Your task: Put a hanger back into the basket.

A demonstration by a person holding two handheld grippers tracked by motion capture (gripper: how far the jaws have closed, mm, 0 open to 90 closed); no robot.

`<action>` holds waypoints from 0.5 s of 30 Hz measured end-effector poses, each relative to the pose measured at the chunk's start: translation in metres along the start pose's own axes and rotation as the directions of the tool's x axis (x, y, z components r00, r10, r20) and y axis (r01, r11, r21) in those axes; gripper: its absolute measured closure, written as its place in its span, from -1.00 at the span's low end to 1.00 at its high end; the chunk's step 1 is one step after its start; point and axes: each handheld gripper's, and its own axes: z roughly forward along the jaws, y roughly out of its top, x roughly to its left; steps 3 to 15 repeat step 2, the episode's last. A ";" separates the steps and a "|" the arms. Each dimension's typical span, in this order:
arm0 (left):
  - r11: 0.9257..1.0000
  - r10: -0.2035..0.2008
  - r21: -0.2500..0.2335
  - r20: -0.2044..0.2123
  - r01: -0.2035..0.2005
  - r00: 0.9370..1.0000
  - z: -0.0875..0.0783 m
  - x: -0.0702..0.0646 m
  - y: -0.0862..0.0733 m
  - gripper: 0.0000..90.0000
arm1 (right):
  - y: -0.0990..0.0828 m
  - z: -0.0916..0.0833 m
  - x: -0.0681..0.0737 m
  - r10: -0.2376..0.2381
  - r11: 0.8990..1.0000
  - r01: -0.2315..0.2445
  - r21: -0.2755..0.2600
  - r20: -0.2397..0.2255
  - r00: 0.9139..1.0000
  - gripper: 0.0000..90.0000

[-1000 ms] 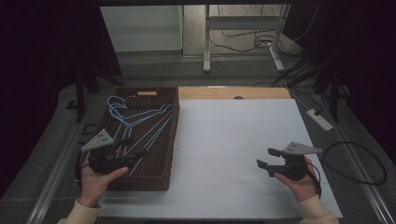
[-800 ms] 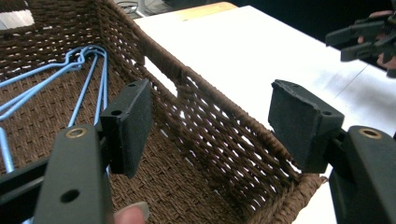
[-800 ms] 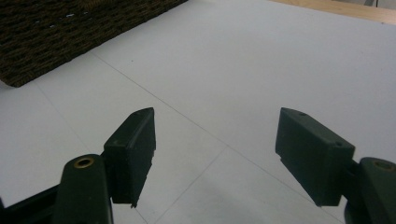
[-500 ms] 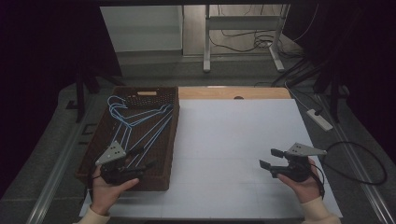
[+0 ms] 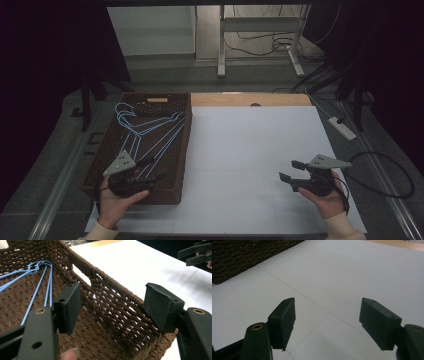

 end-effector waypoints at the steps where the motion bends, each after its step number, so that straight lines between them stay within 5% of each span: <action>1: 1.000 0.000 0.000 0.000 0.000 1.000 0.000 0.000 0.000 -0.30 | 0.000 0.000 0.000 -0.001 1.000 0.001 0.000 0.001 1.000 -0.33; 15: 1.000 -0.001 0.000 0.002 0.001 1.000 0.000 0.000 0.000 -0.30 | 0.000 0.000 0.000 -0.002 1.000 0.002 0.002 0.001 1.000 -0.33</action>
